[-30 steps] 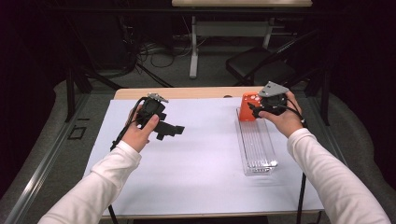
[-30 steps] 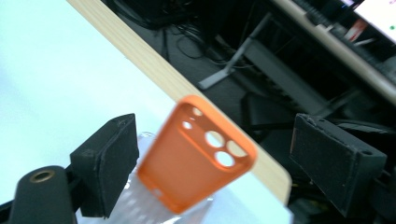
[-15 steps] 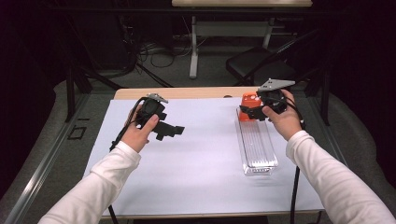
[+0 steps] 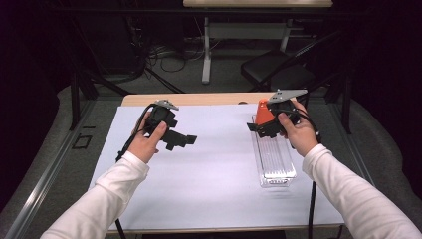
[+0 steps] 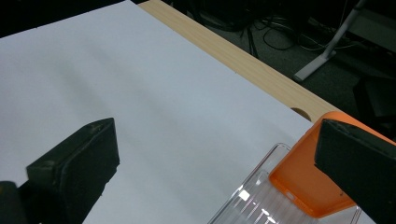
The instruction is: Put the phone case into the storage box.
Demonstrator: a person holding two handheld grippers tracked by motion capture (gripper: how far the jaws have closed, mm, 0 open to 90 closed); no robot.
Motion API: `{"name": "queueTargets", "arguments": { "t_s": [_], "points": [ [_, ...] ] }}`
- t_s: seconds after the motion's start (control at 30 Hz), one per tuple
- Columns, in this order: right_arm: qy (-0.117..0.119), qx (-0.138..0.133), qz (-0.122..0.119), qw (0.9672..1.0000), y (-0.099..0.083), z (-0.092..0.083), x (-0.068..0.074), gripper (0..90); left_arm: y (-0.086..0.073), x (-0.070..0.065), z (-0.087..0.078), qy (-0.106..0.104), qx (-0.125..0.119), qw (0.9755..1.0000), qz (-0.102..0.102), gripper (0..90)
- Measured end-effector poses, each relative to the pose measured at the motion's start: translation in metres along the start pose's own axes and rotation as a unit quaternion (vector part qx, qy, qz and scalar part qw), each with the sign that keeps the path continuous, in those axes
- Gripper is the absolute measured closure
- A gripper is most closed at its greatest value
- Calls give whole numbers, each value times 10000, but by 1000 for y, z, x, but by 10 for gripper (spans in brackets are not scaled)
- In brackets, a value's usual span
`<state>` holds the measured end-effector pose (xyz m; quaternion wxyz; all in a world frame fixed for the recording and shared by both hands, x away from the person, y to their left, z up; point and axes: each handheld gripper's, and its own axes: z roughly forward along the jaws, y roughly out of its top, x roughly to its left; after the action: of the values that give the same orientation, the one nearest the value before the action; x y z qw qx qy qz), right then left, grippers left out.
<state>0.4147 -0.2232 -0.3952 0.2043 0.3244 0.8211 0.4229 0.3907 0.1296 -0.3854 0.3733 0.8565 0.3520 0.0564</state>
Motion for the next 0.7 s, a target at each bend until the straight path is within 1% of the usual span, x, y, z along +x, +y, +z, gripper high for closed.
{"name": "queueTargets", "arguments": {
  "t_s": [0.1, 0.2, 0.27, 0.3, 0.47, 0.63, 0.7],
  "points": [
    [39, 14, 46, 10000, 2, 0, 3, 0, 1, -1, -1, 28, -42, 10000, -25, 39],
    [64, 48, 19, 10000, 2, 0, 6, 0, 1, -2, -3, 21, -66, 10000, -10, 37],
    [51, 103, 20, 9999, 2, 0, 9, 0, 1, -2, -3, 13, -53, 10000, 33, 23],
    [71, 116, -19, 9999, 2, 1, 11, 0, 0, -2, -3, 21, -56, 10000, 36, 3],
    [160, 158, -65, 9997, 3, 1, 17, 0, 1, -2, -4, 78, -71, 9999, 8, 5],
    [209, 221, -63, 9995, 4, 2, 21, 0, 0, -2, -6, 94, -79, 9999, 48, 4],
    [235, 218, -39, 9995, 5, 2, 22, 0, 0, -2, -7, 99, -91, 9999, 26, 4]
  ]
}}
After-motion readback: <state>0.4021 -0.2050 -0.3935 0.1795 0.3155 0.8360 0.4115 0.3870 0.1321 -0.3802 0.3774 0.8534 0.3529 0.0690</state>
